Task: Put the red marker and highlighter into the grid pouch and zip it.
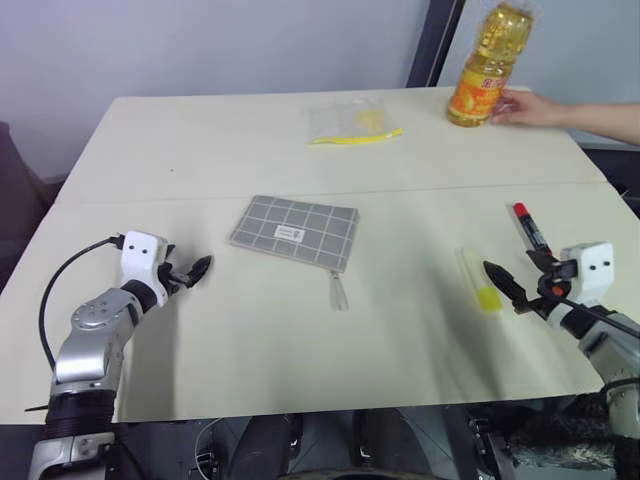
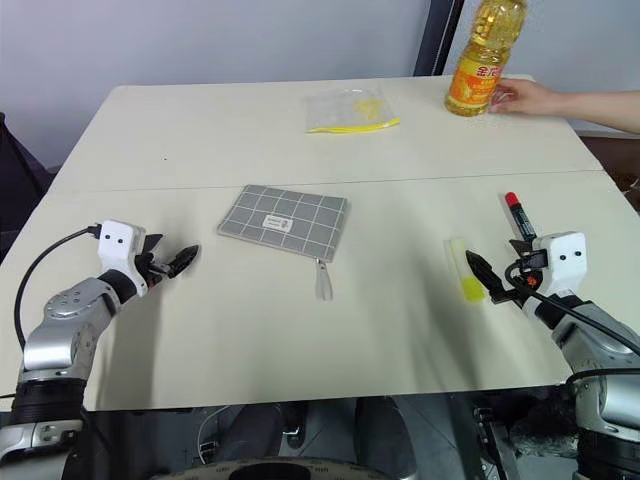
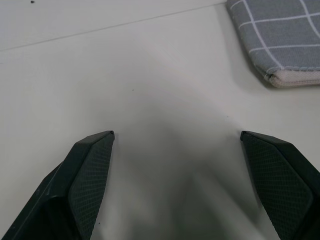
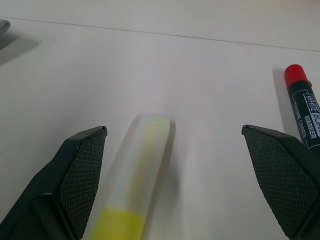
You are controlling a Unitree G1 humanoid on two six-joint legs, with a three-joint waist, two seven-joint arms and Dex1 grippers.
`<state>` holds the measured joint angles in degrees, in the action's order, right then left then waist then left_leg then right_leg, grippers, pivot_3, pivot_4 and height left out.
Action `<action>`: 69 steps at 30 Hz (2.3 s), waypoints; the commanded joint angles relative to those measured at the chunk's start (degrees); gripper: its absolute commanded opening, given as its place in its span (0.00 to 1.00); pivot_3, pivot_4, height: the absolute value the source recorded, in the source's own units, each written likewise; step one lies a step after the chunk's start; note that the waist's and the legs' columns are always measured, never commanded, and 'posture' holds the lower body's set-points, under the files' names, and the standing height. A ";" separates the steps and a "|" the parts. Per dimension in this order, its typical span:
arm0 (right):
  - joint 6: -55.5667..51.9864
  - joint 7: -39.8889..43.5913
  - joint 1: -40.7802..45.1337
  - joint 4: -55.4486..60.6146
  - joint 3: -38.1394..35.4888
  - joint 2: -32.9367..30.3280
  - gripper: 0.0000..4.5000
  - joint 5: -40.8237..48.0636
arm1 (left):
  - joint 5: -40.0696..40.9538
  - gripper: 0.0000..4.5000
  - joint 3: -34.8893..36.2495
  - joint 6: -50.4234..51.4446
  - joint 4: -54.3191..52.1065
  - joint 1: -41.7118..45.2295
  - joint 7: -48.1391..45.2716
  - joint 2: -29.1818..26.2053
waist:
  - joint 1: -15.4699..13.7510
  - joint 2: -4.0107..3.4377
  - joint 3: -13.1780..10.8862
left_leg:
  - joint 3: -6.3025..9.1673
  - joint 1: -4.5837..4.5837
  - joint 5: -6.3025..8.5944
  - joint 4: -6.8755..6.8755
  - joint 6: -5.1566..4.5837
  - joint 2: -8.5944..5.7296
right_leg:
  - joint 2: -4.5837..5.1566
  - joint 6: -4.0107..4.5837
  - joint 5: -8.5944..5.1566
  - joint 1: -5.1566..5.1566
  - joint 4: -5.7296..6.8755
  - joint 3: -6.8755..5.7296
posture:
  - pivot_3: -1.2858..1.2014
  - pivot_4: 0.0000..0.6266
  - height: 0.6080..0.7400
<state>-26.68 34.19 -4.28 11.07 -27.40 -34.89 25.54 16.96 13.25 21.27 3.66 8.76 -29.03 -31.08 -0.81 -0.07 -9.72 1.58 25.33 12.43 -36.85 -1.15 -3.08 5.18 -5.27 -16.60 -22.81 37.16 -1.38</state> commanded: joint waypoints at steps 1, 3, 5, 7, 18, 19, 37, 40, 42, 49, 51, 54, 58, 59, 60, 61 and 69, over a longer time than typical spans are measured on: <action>-0.23 0.01 0.18 1.94 -1.28 -1.28 1.00 0.94 | 0.73 0.95 1.90 -0.34 -2.24 0.37 0.52 -0.20 | 0.05 0.00 0.00 | 0.00 0.00 0.00 0.00 0.00 0.00 | 0.00 0.00 0.00 0.00 0.00 0.00 | 0.52 0.24 1.00; -0.56 -0.09 0.58 2.15 -1.13 -1.38 1.00 0.96 | 0.79 0.95 1.83 -0.03 -2.43 0.52 0.76 -0.19 | 0.06 0.00 0.00 | 0.00 0.00 0.00 0.01 0.00 0.00 | 0.00 0.00 0.00 -0.02 0.01 0.00 | 0.52 0.24 1.00; -0.67 -0.50 1.52 2.69 0.01 -1.31 1.00 0.54 | 1.21 0.95 1.82 0.07 -2.54 0.60 0.59 -0.06 | 0.08 0.00 0.00 | 0.00 0.00 0.00 0.01 0.00 0.00 | 0.00 0.00 0.00 -0.02 0.01 0.00 | 0.52 0.24 1.00; -1.00 -1.22 2.96 3.75 1.44 -1.06 1.00 0.22 | 1.10 0.95 1.43 -0.24 -2.46 0.55 0.14 -0.13 | 0.23 0.00 0.00 | 0.00 0.00 0.00 0.01 0.00 0.00 | 0.00 0.00 0.00 -0.02 0.02 0.00 | 0.52 0.24 1.00; -5.21 -9.12 12.44 10.04 14.80 4.22 0.81 -2.87 | -5.14 1.00 -3.63 -7.65 5.58 7.18 -2.12 -1.59 | 0.04 0.01 0.00 | -0.01 0.01 0.00 0.00 0.00 -0.01 | 0.00 -0.03 0.02 -0.05 0.02 -0.01 | 0.52 0.24 1.00; -6.14 -9.82 13.59 9.59 16.63 4.81 0.71 -3.59 | -6.58 1.00 -4.35 -9.32 7.71 8.46 -2.34 -2.17 | 0.07 0.01 0.00 | -0.01 0.02 0.00 0.00 0.00 -0.01 | 0.00 -0.08 0.05 -0.07 0.02 -0.01 | 0.52 0.24 1.00; -8.07 -18.14 35.01 -14.55 35.58 15.93 0.01 -20.34 | -27.65 1.00 -22.89 -48.85 58.56 37.61 -17.02 -5.89 | 0.16 -0.03 0.03 | -0.05 0.01 -0.04 0.00 0.01 -0.09 | -0.05 -0.29 0.27 -0.39 0.37 -0.04 | 0.52 0.24 1.00; -6.78 -17.94 38.02 -19.21 37.11 18.54 0.01 -21.75 | -30.19 1.00 -25.03 -51.96 62.20 39.89 -18.86 -5.60 | 0.15 -0.03 0.04 | -0.05 0.01 -0.05 -0.04 0.01 -0.11 | -0.10 -0.30 0.27 -0.36 0.44 -0.07 | 0.52 0.24 1.00; -5.87 -17.90 40.11 -22.24 37.89 19.94 0.01 -22.71 | -31.11 1.00 -25.71 -53.46 63.60 40.56 -19.95 -5.54 | 0.17 -0.03 0.04 | -0.05 0.00 -0.05 -0.10 0.00 -0.12 | -0.12 -0.31 0.28 -0.34 0.48 -0.08 | 0.52 0.24 1.00; -1.56 -16.68 46.88 -32.76 39.86 22.78 0.01 -26.08 | -30.60 1.00 -25.68 -56.77 65.23 41.22 -23.26 -4.64 | 0.23 -0.03 0.04 | -0.12 -0.04 -0.10 -0.24 -0.07 -0.18 | -0.19 -0.36 0.28 -0.34 0.88 -0.16 | 0.52 0.24 1.00; -0.27 -15.75 47.92 -34.84 40.41 22.95 0.01 -27.02 | -29.34 1.00 -25.06 -57.89 64.63 40.84 -25.31 -3.73 | 0.23 -0.03 0.04 | -0.13 -0.07 -0.11 -0.25 -0.08 -0.18 | -0.20 -0.37 0.28 -0.33 0.93 -0.16 | 0.52 0.24 1.00; 0.72 -14.75 48.69 -36.77 40.22 22.86 0.01 -27.77 | -26.36 1.00 -23.47 -58.91 62.81 39.58 -28.61 -2.92 | 0.40 -0.03 0.04 | -0.14 -0.08 -0.13 -0.26 -0.10 -0.19 | -0.21 -0.37 0.28 -0.31 0.93 -0.16 | 0.52 0.24 1.00; 1.19 -13.40 48.68 -38.00 39.68 22.24 0.01 -28.22 | -25.24 1.00 -22.90 -61.12 60.59 37.33 -31.07 -4.00 | 0.55 -0.03 0.04 | -0.15 -0.08 -0.13 -0.25 -0.10 -0.18 | -0.20 -0.37 0.28 -0.31 0.94 -0.15 | 0.52 0.24 1.00; 1.38 -13.20 48.70 -38.31 39.48 22.09 0.01 -28.25 | -25.06 1.00 -22.76 -61.58 60.24 36.88 -31.68 -4.41 | 0.60 -0.03 0.04 | -0.14 -0.08 -0.13 -0.25 -0.09 -0.18 | -0.20 -0.37 0.28 -0.31 0.94 -0.15 | 0.52 0.24 1.00; 1.43 -13.05 48.74 -38.57 39.12 21.96 0.01 -28.16 | -25.00 1.00 -22.76 -62.42 59.88 36.36 -32.27 -5.04 | 0.69 -0.03 0.04 | -0.14 -0.08 -0.13 -0.25 -0.09 -0.18 | -0.20 -0.37 0.28 -0.31 0.94 -0.15 | 0.52 0.24 1.00; 1.49 -12.94 48.82 -38.83 38.70 21.88 0.01 -28.06 | -25.12 1.00 -22.82 -63.25 59.67 35.99 -32.44 -5.68 | 0.86 -0.03 0.04 | -0.15 -0.08 -0.13 -0.26 -0.09 -0.18 | -0.20 -0.37 0.28 -0.31 0.94 -0.15 | 0.52 0.24 1.00; 1.73 -11.63 49.49 -40.32 37.13 21.99 0.01 -27.74 | -27.35 1.00 -24.99 -72.93 58.58 34.70 -34.24 -9.24 | 1.73 -0.03 0.04 | -0.14 -0.09 -0.14 -0.22 -0.07 -0.16 | -0.19 -0.37 0.28 -0.34 0.96 -0.14 | 0.52 0.24 1.00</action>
<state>-25.08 22.31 44.04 -29.27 10.75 -12.86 -2.41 -7.48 -8.89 -49.70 61.79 45.07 -60.94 -39.54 0.92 -0.11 -9.68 1.44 25.24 12.29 -37.07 -1.21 -3.24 4.99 -5.64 -16.32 -23.15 38.12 -1.52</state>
